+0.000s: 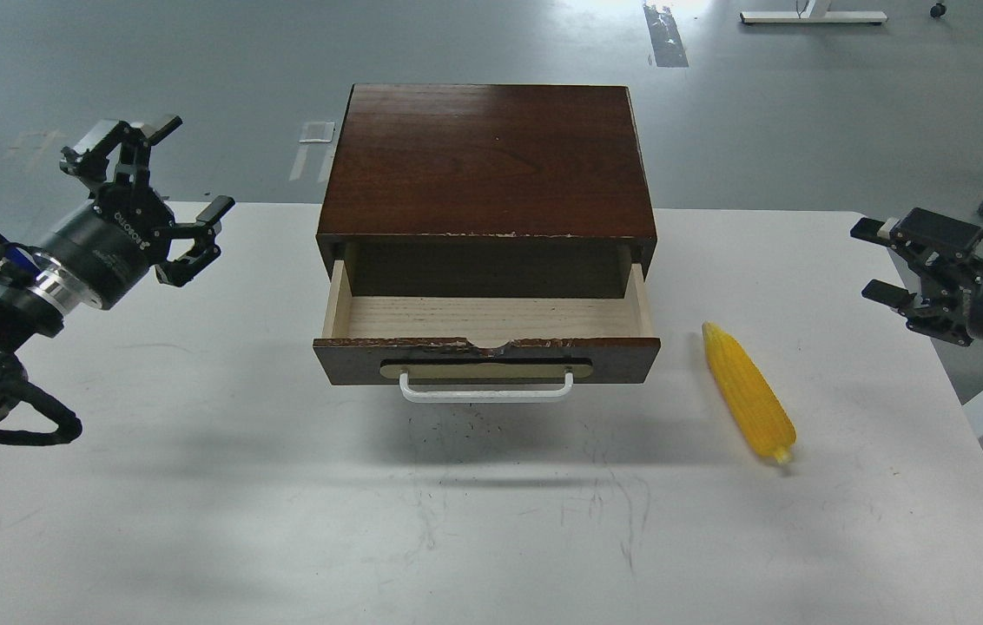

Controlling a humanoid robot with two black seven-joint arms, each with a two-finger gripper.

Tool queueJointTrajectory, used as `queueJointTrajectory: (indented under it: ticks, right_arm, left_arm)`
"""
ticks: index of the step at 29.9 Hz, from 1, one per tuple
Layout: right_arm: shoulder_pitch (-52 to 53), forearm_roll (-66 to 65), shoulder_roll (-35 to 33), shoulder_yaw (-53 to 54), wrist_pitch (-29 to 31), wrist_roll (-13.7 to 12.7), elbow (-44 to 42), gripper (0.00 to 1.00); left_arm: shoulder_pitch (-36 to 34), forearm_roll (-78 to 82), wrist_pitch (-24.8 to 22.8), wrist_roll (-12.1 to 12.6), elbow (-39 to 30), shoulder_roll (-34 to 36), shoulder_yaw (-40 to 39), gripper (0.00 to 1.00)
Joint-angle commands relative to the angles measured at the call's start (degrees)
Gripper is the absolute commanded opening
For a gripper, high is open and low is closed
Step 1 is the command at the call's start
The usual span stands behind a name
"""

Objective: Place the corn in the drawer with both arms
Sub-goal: 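Reach the right gripper to the yellow corn cob and grasp it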

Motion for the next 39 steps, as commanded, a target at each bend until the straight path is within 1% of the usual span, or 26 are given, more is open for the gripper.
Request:
queueJointTrajectory:
  ticks: [1, 4, 7, 14, 23, 28, 31, 32, 33, 34, 35, 36, 37, 38, 39]
  right_arm:
    - [0.15, -12.18, -0.01, -0.31, -0.52, -0.01, -0.35, 1.00]
    - [-0.03, -19.84, 1.39, -0.75, -1.31, -0.01, -0.88, 1.00]
    - [-0.12, -22.49, 4.55, -2.06, -2.28, -0.01, -1.93, 1.00]
    - [1.99, -22.85, 11.85, -9.18, -4.92, -0.01, -6.32, 1.00]
    - [5.16, -22.86, 16.60, -15.95, -6.68, -0.01, -7.82, 0.99]
    - [6.39, -22.85, 17.83, -18.59, -6.77, -0.01, -7.82, 0.96]
    - [6.56, -22.85, 17.84, -19.30, -6.85, -0.01, -7.73, 0.90]
    - [6.56, -22.85, 17.92, -19.30, -6.85, -0.01, -7.73, 0.87]
    - [6.56, -22.94, 17.84, -19.39, -6.85, -0.01, -7.73, 0.79]
    - [6.56, -22.94, 17.83, -19.47, -6.85, -0.01, -7.65, 0.73]
    - [6.56, -22.94, 17.83, -19.74, -6.77, -0.01, -7.65, 0.58]
    - [6.65, -22.94, 17.83, -20.61, -6.85, -0.01, -7.65, 0.39]
    - [6.74, -22.94, 17.83, -20.88, -6.85, -0.01, -7.65, 0.30]
    - [6.91, -22.94, 17.75, -21.23, -6.85, -0.01, -7.65, 0.15]
    - [6.92, -22.94, 17.75, -21.23, -6.85, -0.01, -7.65, 0.14]
  left_arm:
    - [2.60, 0.24, -0.09, 0.00, 0.04, -0.65, -1.75, 0.99]
    - [3.13, 0.33, -0.17, 0.00, -0.05, -0.73, -2.02, 0.99]
    - [3.13, 0.33, -0.17, 0.00, -0.05, -0.65, -2.02, 0.99]
    - [3.13, 0.33, -0.26, 0.00, -0.49, -0.82, -2.72, 0.99]
    - [3.13, 0.33, -0.26, 0.00, -0.66, -0.82, -3.16, 0.99]
    - [3.22, 0.42, -0.17, 0.00, -0.66, -1.17, -3.07, 0.99]
    - [3.57, 3.40, -0.26, 0.00, -0.66, -1.52, -3.16, 0.99]
    - [3.66, 4.10, -0.17, 0.00, -0.66, -1.61, -3.16, 0.99]
    - [3.83, 5.33, -0.17, 0.00, -0.66, -1.87, -3.16, 0.99]
    - [4.01, 5.78, -0.17, 0.00, -0.66, -2.05, -3.16, 0.99]
    - [4.62, 6.22, -0.17, 0.00, -0.66, -2.40, -3.16, 0.99]
    - [4.80, 6.57, -0.17, 0.00, -0.66, -2.93, -3.16, 0.99]
    - [4.89, 6.75, -0.17, 0.00, -0.66, -3.11, -3.16, 0.99]
    - [4.89, 7.18, -0.09, 0.00, -0.66, -3.37, -3.16, 0.99]
    - [4.89, 7.19, -0.09, 0.00, -0.66, -3.37, -3.16, 0.99]
